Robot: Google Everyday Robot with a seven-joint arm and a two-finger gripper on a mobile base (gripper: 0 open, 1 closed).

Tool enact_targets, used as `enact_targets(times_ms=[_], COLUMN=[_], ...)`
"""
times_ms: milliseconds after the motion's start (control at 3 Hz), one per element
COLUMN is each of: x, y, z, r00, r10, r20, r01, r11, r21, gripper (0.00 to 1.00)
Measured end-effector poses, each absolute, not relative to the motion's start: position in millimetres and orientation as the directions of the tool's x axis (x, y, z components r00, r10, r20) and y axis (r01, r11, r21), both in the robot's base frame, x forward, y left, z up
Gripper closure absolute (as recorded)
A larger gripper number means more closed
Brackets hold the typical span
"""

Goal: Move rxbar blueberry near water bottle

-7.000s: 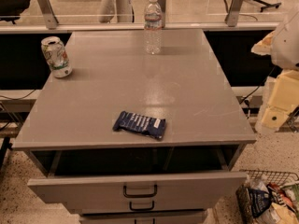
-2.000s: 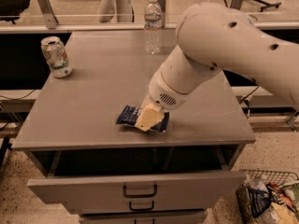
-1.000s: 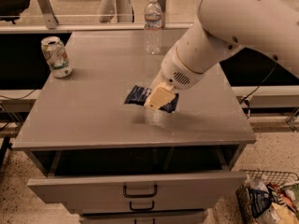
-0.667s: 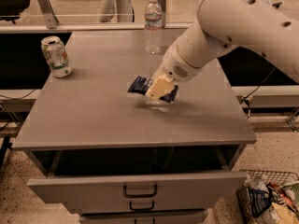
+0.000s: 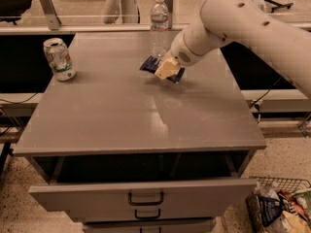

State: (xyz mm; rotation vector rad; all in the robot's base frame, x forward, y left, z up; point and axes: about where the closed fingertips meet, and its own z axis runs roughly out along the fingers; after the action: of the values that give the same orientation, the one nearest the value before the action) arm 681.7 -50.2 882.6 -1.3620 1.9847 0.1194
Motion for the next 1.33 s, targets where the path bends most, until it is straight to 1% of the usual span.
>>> enact_targets(times_ms=[333,1000,1333], x=[720.2,751.4,762.6], y=[-69.5,-96.4,-102.3], z=[877.3,862.6,859.1], r00=[-0.216,-0.268,-0.282], r10=[-0.779,-0.782,-0.780], r20=[-0.589,-0.563,-0.559], r01=[-0.812,-0.789,-0.782], r11=[0.478,0.513,0.524], r21=[-0.334,-0.337,-0.337], gripper=[1.00,1.00,0.87])
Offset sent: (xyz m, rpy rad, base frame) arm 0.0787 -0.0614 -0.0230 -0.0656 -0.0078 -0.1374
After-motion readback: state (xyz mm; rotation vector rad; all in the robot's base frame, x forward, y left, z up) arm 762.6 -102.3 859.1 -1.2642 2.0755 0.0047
